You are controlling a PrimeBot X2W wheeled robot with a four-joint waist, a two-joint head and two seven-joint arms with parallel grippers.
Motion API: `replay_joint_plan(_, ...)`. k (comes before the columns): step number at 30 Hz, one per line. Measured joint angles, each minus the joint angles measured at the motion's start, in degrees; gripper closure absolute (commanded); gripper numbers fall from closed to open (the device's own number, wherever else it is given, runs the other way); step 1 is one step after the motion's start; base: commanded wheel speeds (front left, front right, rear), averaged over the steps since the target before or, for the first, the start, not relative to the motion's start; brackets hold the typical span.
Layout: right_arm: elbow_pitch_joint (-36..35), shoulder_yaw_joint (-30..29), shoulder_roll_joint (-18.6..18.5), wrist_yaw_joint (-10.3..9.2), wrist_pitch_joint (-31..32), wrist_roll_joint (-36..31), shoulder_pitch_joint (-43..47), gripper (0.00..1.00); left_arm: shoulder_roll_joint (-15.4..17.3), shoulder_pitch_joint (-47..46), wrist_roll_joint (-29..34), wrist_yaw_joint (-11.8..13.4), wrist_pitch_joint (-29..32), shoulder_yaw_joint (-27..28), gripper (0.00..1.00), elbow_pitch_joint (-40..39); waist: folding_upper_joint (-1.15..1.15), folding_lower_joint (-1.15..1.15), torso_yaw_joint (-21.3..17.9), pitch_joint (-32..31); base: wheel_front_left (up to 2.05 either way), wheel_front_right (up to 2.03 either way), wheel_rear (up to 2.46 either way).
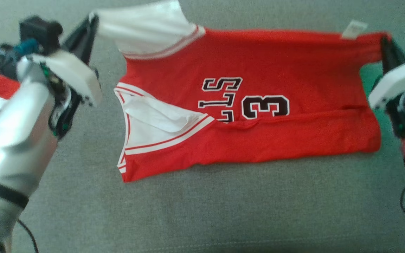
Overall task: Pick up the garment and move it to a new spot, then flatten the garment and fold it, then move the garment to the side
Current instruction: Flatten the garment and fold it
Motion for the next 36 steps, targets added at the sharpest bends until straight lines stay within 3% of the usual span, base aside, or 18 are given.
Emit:
replay_joint_plan(4,-1.33,2.26,-1.11,0.00,2.45,2.87,3.99,1.00,2.69,3.95,-1.18,-2.32,3.64,-1.69,1.00,-4.92,0.00,0.00,0.19,-2.77,0.00,0.00,0.00)
replay_joint_plan(7,-2.64,4.07,-2.37,0.00,4.97,5.08,6.92,1.00,4.75,7.20,-2.52,-2.34,6.02,-2.08,1.00,-8.96,0.00,0.00,0.40,-4.91,0.00,0.00,0.00)
replay_joint_plan(17,-9.81,8.69,-7.17,0.00,15.27,11.22,16.57,1.00,12.61,20.56,-4.19,2.47,15.38,-6.10,1.00,-26.53,0.00,0.00,0.87,-11.14,0.00,0.00,0.00)
replay_joint_plan(27,-14.49,10.43,-9.29,0.00,21.65,11.68,20.23,0.99,14.66,26.27,-4.64,5.60,18.90,-9.40,1.00,-32.62,0.00,0.00,0.18,-11.41,0.00,0.00,0.00)
replay_joint_plan(28,-14.75,10.61,-9.33,0.00,22.26,11.69,20.79,0.58,14.66,26.47,-4.12,6.01,18.87,-9.64,1.00,-32.51,0.00,0.00,0.12,-11.47,0.00,0.00,0.00)
replay_joint_plan(29,-14.92,10.62,-9.36,0.00,22.93,11.84,21.25,0.00,14.64,26.75,-3.67,6.34,18.80,-9.75,0.58,-32.27,0.00,0.00,0.05,-11.56,0.00,0.00,0.00)
replay_joint_plan(30,-15.21,10.58,-9.49,0.00,23.52,12.23,21.71,0.00,14.61,26.99,-3.34,6.69,18.44,-9.85,0.09,-31.87,0.00,0.00,-0.01,-11.66,0.00,0.00,0.00)
replay_joint_plan(31,-15.34,10.47,-9.62,0.00,24.25,12.51,22.14,0.00,14.43,27.18,-3.47,7.00,18.25,-9.82,0.00,-31.14,0.00,0.00,-0.06,-11.81,0.00,0.00,0.00)
replay_joint_plan(36,-16.70,8.10,-10.03,0.00,25.35,12.67,23.48,0.00,12.65,29.27,-6.16,8.71,16.57,-8.76,0.00,-28.76,0.00,0.00,-0.32,-12.82,0.00,0.00,0.00)
